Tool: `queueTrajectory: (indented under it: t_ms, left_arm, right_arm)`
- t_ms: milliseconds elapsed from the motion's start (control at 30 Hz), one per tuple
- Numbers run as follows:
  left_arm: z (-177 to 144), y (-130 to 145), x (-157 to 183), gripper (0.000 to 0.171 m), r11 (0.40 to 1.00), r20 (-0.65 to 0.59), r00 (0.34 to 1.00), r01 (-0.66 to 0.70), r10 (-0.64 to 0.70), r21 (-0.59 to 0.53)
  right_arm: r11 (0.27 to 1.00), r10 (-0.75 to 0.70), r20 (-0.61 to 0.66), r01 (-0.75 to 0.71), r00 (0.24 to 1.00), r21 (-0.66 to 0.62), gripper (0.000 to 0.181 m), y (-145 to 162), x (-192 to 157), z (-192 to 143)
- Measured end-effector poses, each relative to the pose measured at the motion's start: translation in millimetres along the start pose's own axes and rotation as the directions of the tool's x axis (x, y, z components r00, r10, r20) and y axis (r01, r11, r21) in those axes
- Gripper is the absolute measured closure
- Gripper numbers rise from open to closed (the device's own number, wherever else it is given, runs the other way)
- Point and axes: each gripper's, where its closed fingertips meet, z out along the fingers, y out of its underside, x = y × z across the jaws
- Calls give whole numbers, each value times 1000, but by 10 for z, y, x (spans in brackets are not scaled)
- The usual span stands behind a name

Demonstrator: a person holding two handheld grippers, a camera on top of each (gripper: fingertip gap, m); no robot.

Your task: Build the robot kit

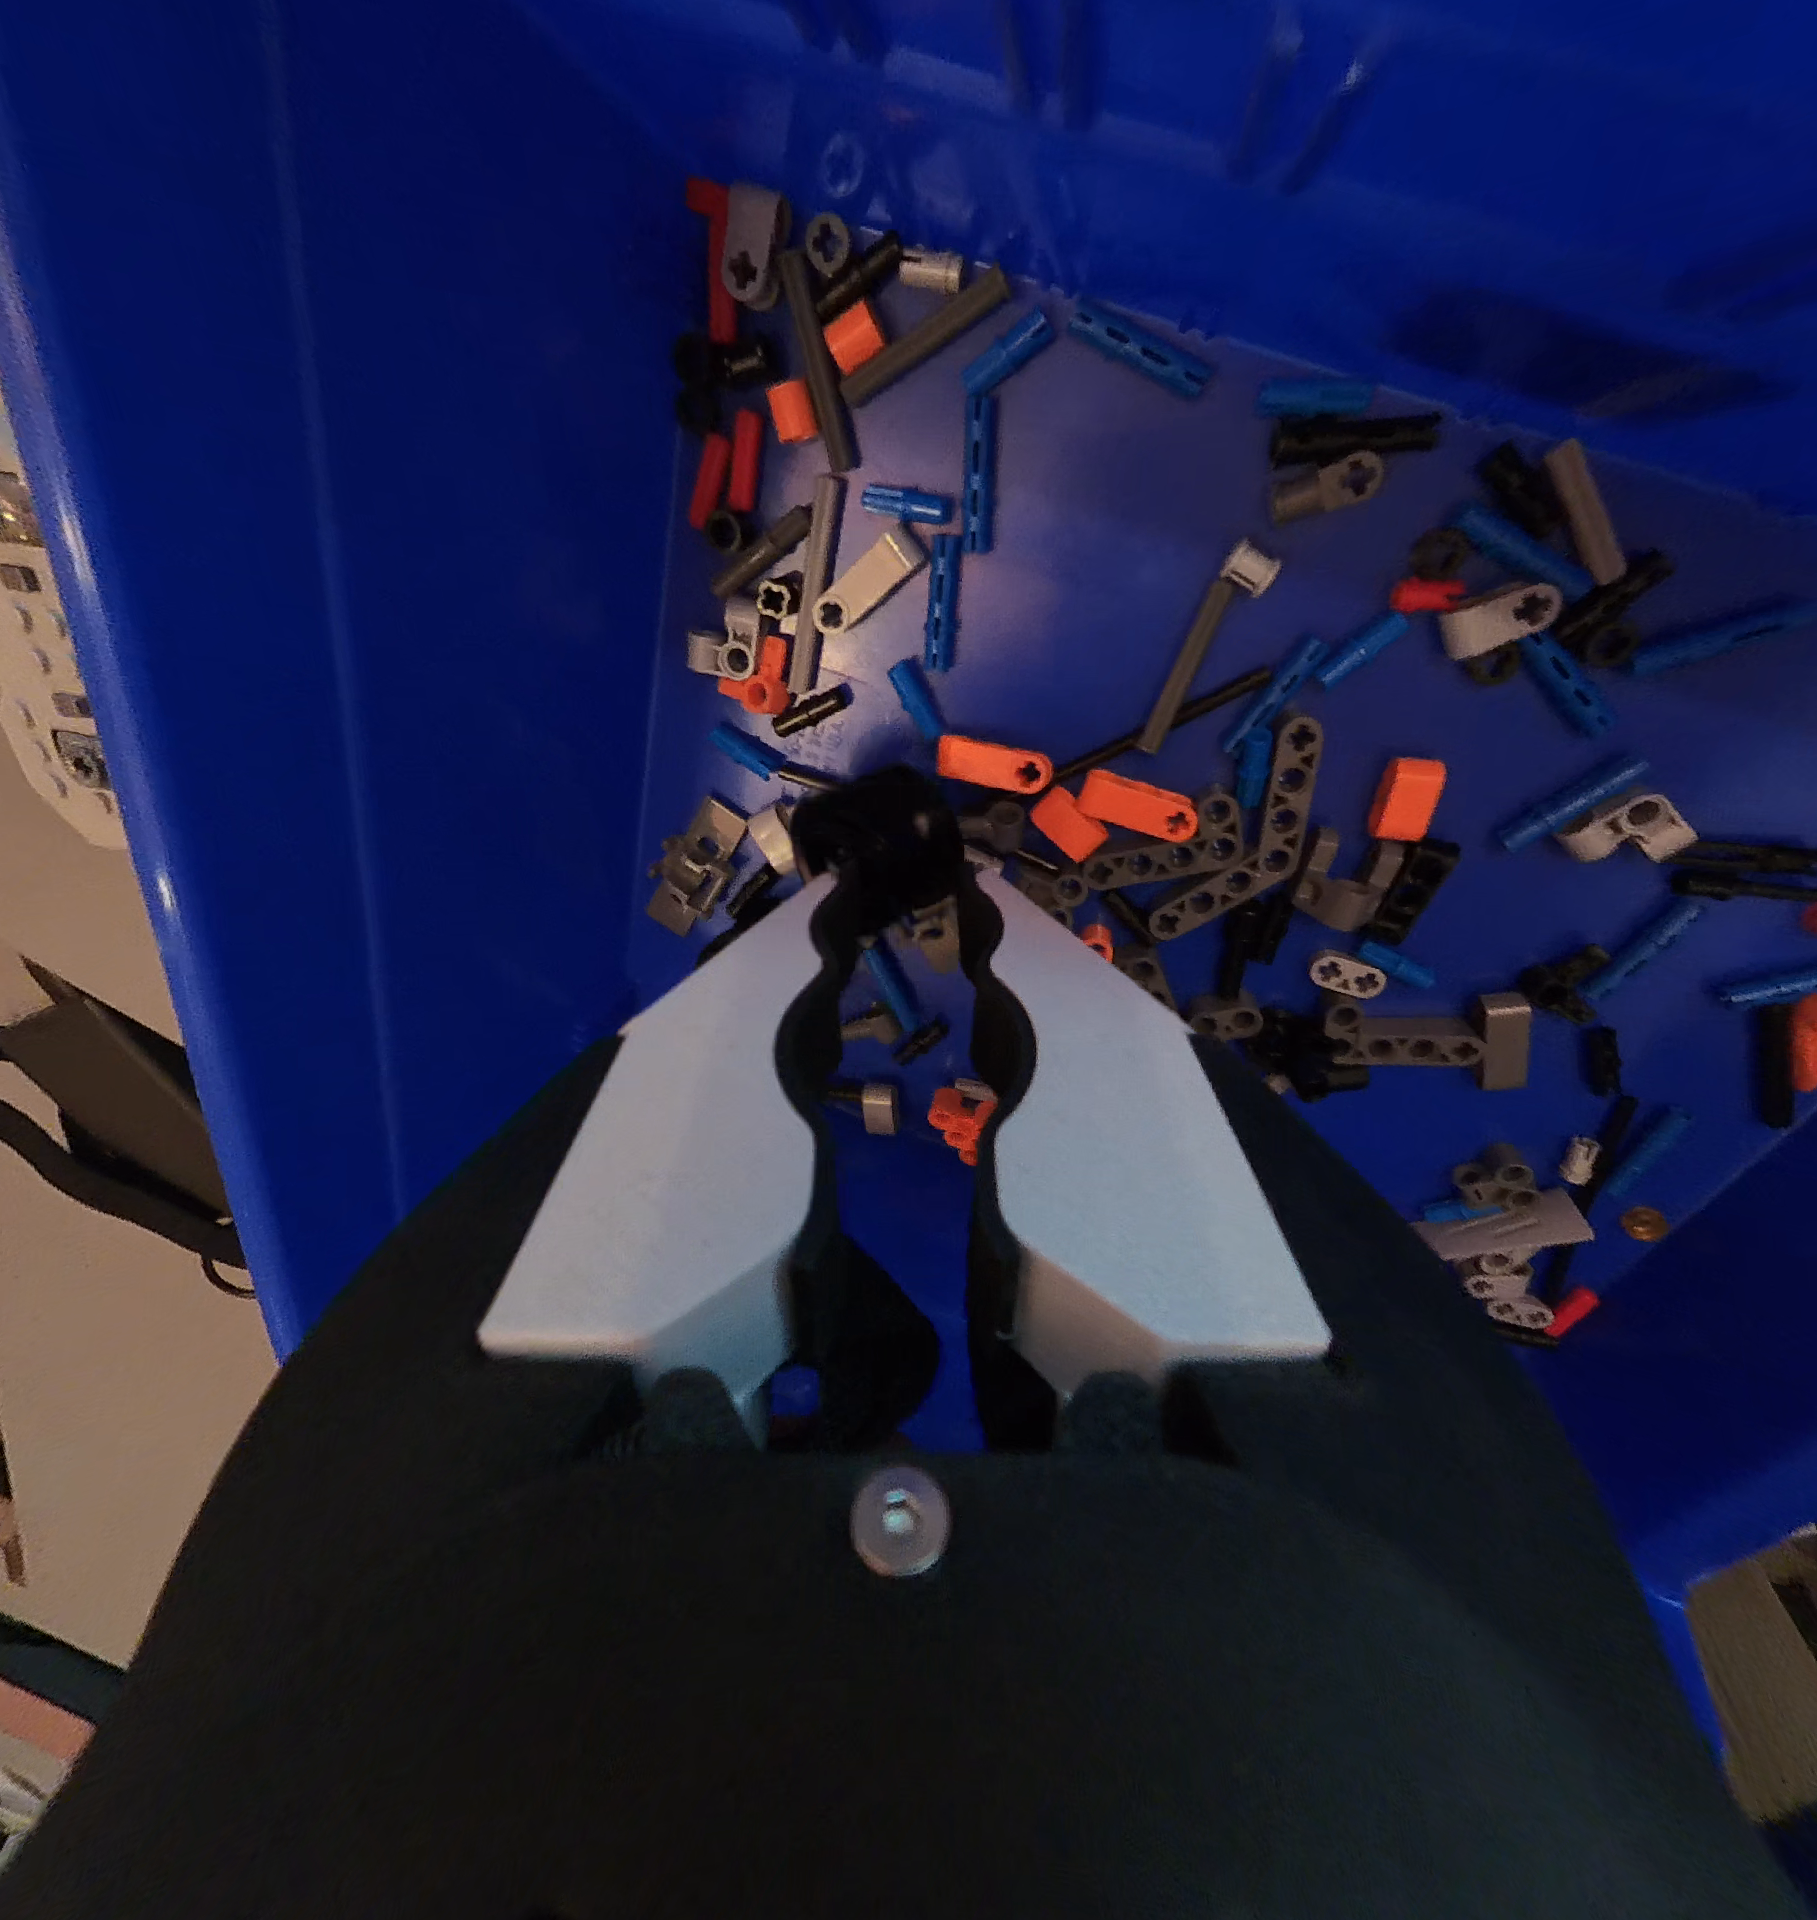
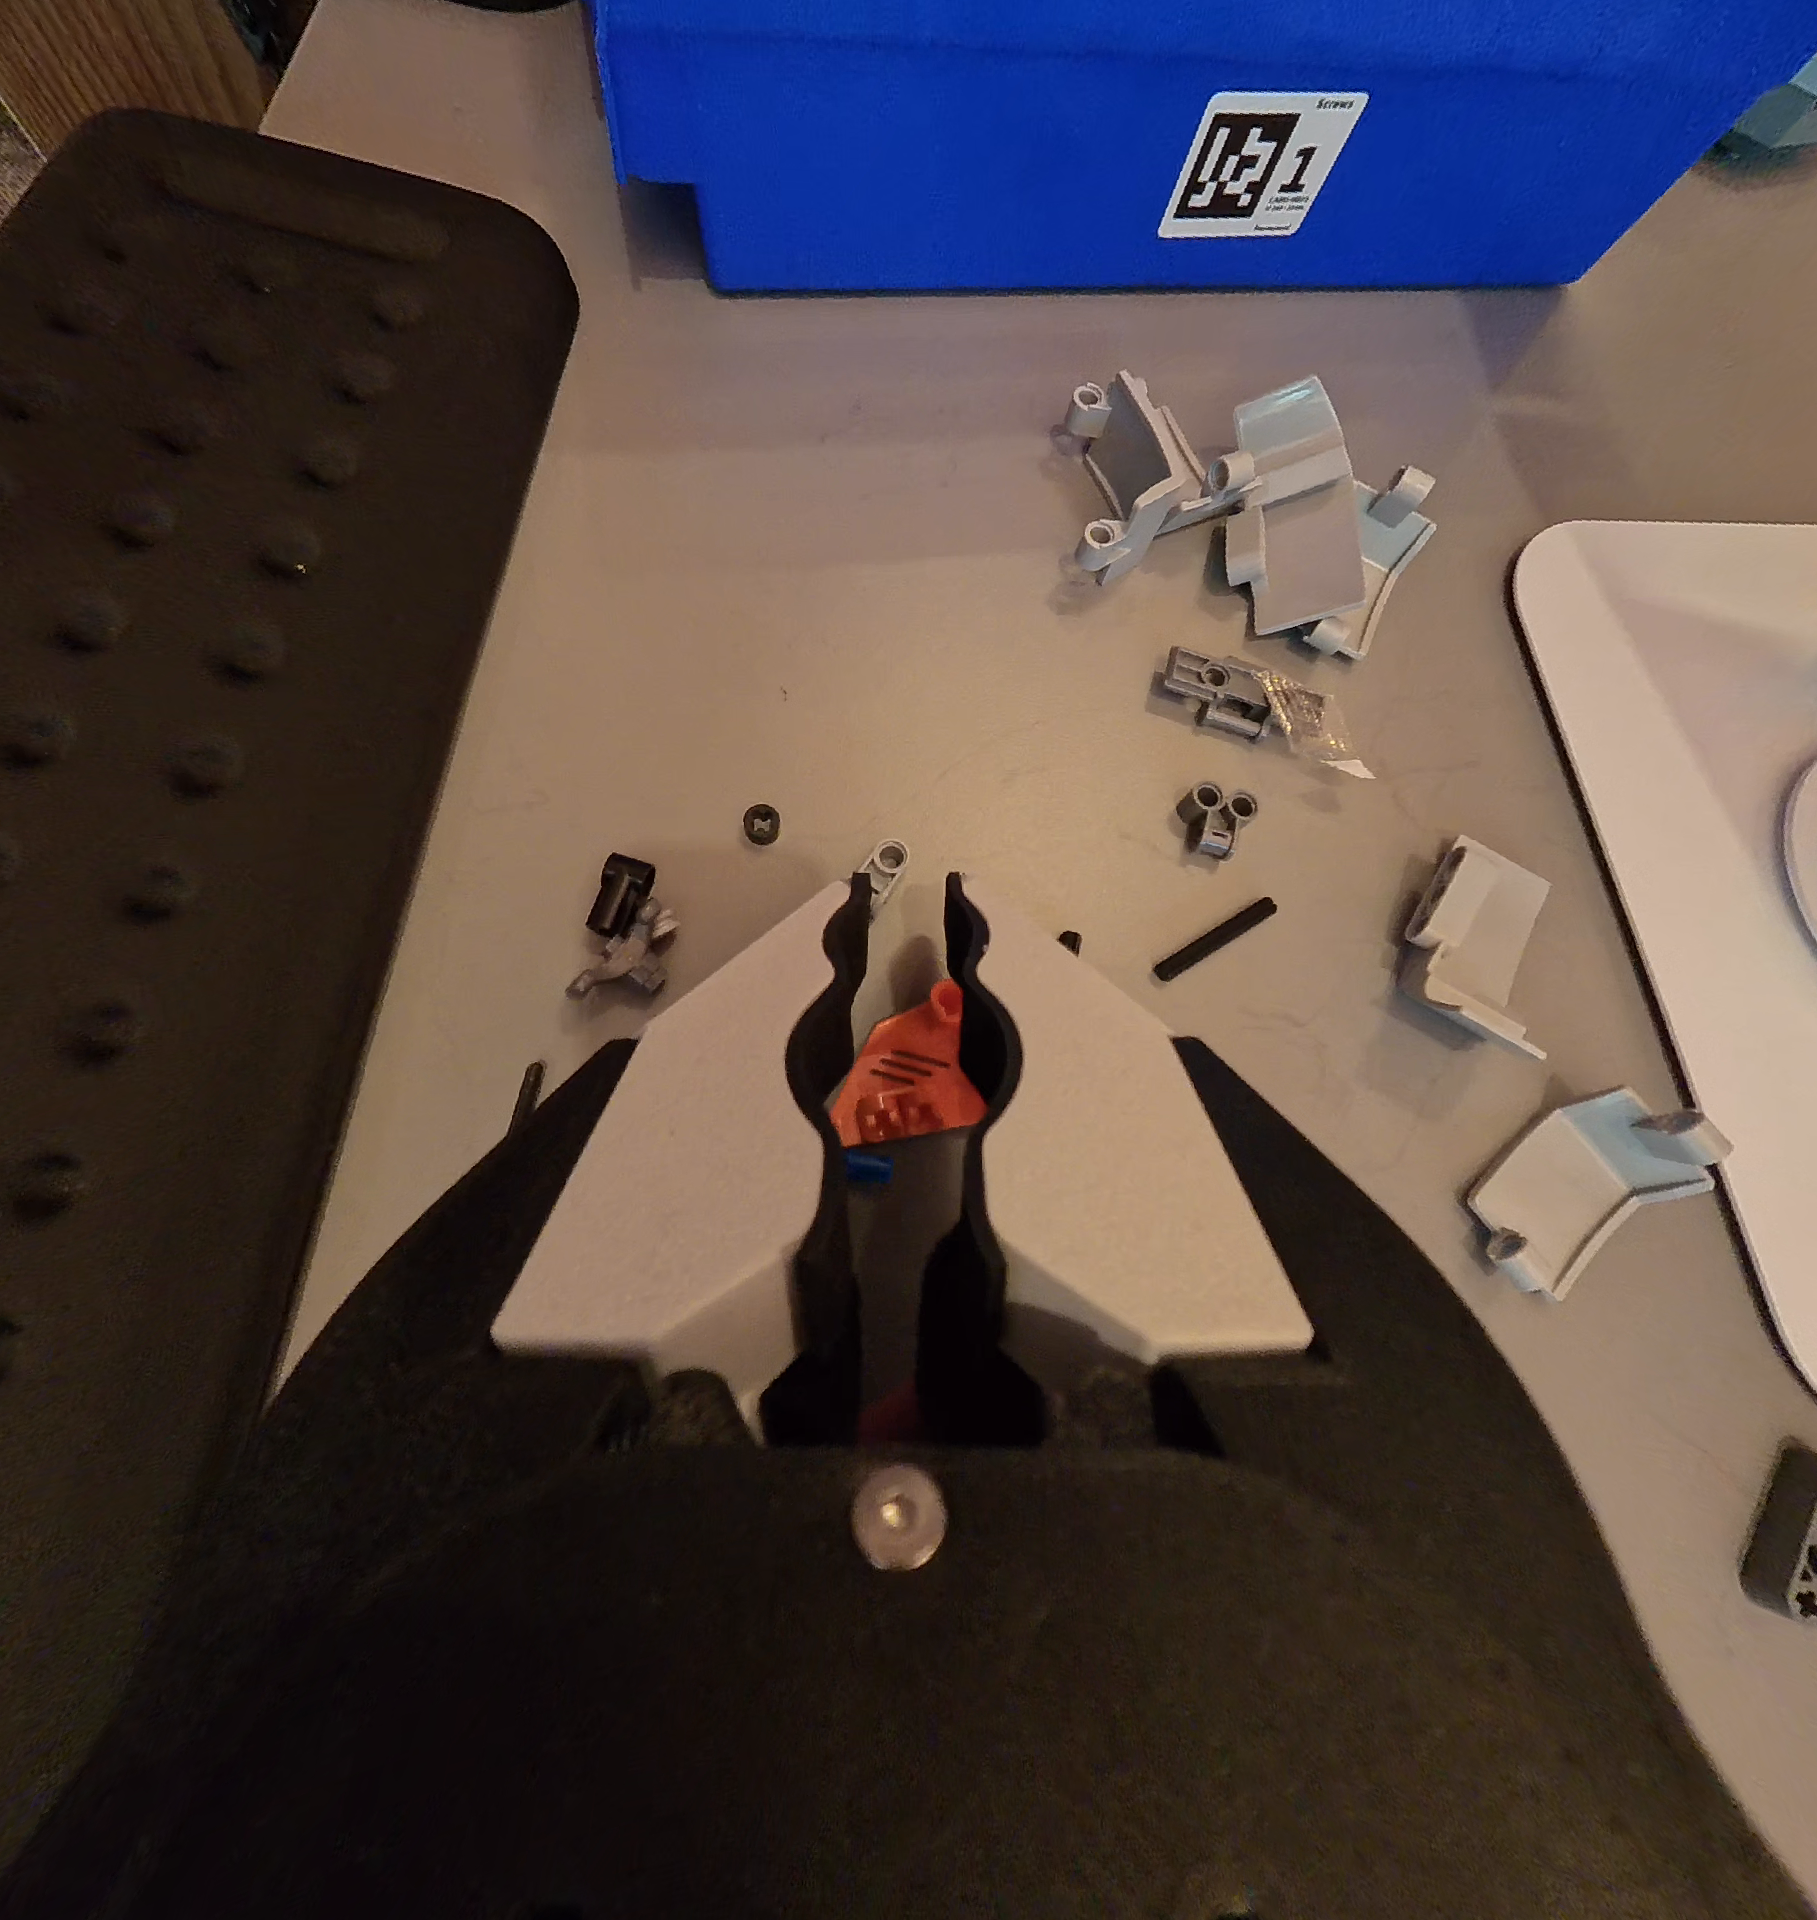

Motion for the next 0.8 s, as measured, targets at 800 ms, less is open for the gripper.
queueTrajectory:
  t_ms: [800]
  left_arm:
    - [146, -605, 719, 150, 963, -182, 970, -113, 160, 245]
  right_arm:
    - [1000, 5, 3, -5, 1000, 9, 170, -8, 5, -11]
